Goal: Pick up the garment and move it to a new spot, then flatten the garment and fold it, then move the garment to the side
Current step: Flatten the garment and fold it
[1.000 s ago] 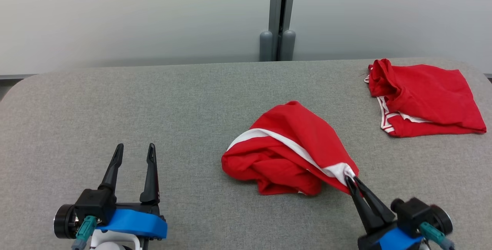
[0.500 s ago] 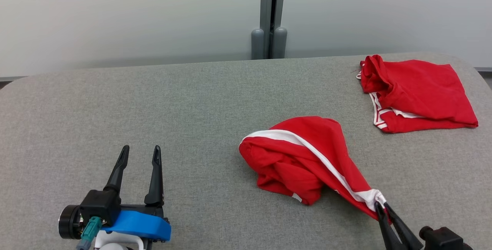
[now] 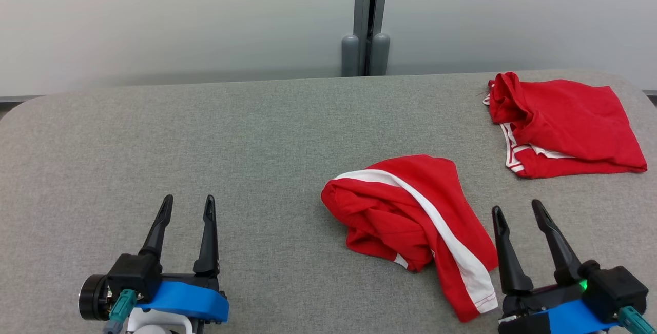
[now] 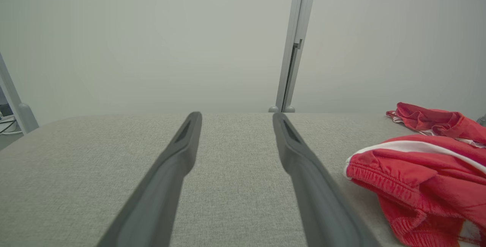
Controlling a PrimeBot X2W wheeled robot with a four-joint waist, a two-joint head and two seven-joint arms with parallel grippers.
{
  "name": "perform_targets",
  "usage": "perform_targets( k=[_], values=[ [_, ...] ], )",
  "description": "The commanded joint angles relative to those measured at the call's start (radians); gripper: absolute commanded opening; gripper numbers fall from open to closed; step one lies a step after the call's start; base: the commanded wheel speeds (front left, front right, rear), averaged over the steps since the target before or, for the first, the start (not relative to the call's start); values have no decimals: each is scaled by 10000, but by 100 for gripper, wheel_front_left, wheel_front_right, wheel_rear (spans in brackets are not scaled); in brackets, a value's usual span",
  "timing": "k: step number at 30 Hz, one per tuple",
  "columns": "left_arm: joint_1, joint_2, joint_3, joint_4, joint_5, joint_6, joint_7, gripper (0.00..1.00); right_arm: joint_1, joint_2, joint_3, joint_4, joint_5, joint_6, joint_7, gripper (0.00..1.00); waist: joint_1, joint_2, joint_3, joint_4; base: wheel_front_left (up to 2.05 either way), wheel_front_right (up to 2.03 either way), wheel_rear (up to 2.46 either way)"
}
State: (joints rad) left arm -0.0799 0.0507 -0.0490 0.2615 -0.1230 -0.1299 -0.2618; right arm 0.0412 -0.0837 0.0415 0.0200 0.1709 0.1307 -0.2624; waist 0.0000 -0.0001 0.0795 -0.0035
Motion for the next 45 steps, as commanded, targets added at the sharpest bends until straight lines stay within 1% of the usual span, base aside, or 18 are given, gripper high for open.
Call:
perform_targets(
  k=[1, 6, 10, 18, 23, 29, 34, 35, 36, 45],
  values=[
    [-25, -7, -13, 16, -32, -12, -41, 100, -195, 92, 81, 34, -4, 1, -30, 100, 0, 1, 13, 18, 0, 0, 0],
    [-98, -5, -26, 78, -44, -12, -41, 100, -675, 281, 320, 672, -69, 1, -30, 100, 0, 1, 101, 25, 0, 0, 0],
    [-169, -5, -148, 165, -21, -12, -41, 100, -1032, 309, 393, 1239, -36, 1, -30, 100, 0, 1, 190, 21, 0, 0, 0],
    [-321, 4, -642, 475, -202, -12, -41, 100, -1256, 328, 470, 1463, 90, 1, -30, 100, 0, 1, 353, -171, 0, 0, 0],
    [-609, 4, -1627, 936, -1007, -12, -43, 100, -1363, 327, 553, 1405, 105, 1, -30, 100, 0, 1, 445, -407, 0, 0, 0],
    [-1067, 193, -3020, 1701, -2078, -12, -41, 100, -1465, 325, 658, 1331, 169, 1, -30, 100, 0, 1, 597, -743, 0, 0, 0],
    [-1460, 292, -4079, 2284, -3243, -12, -41, 100, -1568, 326, 686, 1242, 186, 1, -30, 100, 0, 1, 803, -1006, 0, 0, 0],
    [-1525, 303, -4238, 2396, -3497, -12, -41, 100, -1591, 326, 684, 1222, 186, 1, -30, 100, 0, 1, 850, -1057, 0, 0, 0],
    [-1525, 303, -4238, 2396, -3497, -12, -41, 100, -1591, 326, 684, 1222, 186, 1, -30, 100, 0, 1, 850, -1057, 0, 0, 0],
    [-2374, 472, -5306, 3050, -5285, -12, -41, 100, -1708, 327, 725, 1053, 213, 1, -30, 100, 0, 1, 1186, -1346, 0, 0, 0]
  ],
)
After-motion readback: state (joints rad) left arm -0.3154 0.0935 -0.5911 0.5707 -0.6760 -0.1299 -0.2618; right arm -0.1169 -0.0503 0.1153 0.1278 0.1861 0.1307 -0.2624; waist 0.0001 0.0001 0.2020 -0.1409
